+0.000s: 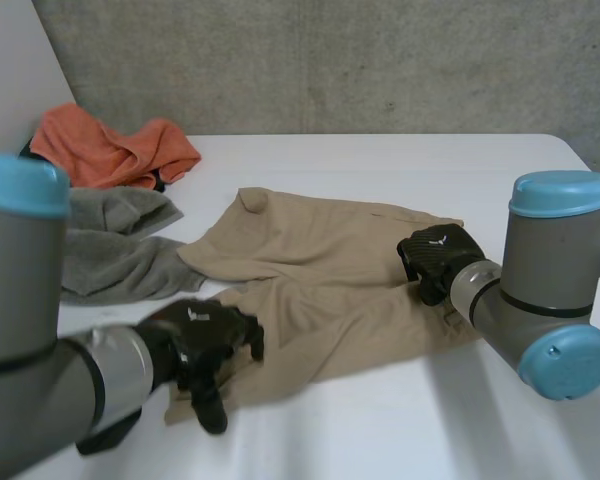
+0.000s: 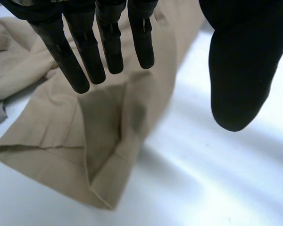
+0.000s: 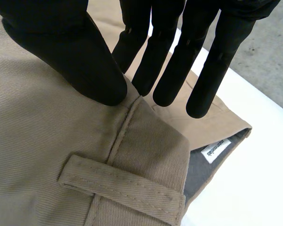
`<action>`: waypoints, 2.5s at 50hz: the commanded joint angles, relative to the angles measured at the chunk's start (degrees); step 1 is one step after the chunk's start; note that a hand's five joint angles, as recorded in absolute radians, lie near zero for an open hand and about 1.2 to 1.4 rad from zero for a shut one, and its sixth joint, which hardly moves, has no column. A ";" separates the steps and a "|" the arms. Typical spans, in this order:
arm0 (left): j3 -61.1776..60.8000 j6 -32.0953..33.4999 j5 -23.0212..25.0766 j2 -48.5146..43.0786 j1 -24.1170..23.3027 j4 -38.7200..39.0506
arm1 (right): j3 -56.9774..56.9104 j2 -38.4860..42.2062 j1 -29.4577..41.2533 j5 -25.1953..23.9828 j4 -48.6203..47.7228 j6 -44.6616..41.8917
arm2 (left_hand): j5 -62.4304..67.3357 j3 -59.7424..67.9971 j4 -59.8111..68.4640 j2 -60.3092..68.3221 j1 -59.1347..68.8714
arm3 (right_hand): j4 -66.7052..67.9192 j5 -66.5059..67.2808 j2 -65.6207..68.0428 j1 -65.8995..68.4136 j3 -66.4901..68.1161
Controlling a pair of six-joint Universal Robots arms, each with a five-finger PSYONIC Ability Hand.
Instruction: Fold the laundry.
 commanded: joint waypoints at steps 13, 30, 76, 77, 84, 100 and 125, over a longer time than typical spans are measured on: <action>-2.79 4.26 -14.42 -6.97 -3.56 12.55 | -0.02 -1.15 0.83 2.08 -0.78 2.25 | 10.81 10.83 10.82 10.83 10.86 | 11.50 11.28 12.66 16.05 12.29; -2.96 7.69 -19.79 -4.25 -3.56 19.41 | 3.15 -4.31 -0.14 1.46 -1.39 1.55 | -0.78 -0.75 -0.76 -0.75 -0.72 | 11.50 11.28 12.66 16.05 12.29; 8.89 14.37 -17.15 -14.61 -0.04 18.36 | 11.92 -21.97 -4.80 -2.85 17.94 -15.24 | 53.70 53.72 53.71 53.72 53.76 | -39.97 -40.20 -38.82 -35.43 -39.18; 9.69 14.37 -17.15 -14.88 -0.13 17.92 | 12.81 -22.67 -4.89 -2.85 17.94 -15.42 | 53.70 53.72 53.71 53.72 53.76 | -40.99 -41.22 -39.84 -36.45 -40.20; 14.09 13.58 -17.15 -16.46 -1.18 14.05 | 19.93 -26.02 -4.97 -3.02 12.60 -15.15 | 53.70 53.72 53.71 53.72 53.76 | -43.02 -43.25 -41.87 -38.47 -42.23; 10.32 11.91 -16.18 -13.83 -2.50 12.55 | 22.39 -13.45 -1.99 3.13 -6.67 -11.99 | 53.70 53.72 53.71 53.72 53.76 | 11.50 11.28 12.66 16.05 12.29; 8.97 23.78 -10.02 -8.36 -5.85 -0.64 | 20.03 -23.31 -8.23 -8.21 16.72 -27.65 | 53.70 53.72 53.71 53.72 53.76 | 11.50 11.28 12.66 16.05 12.29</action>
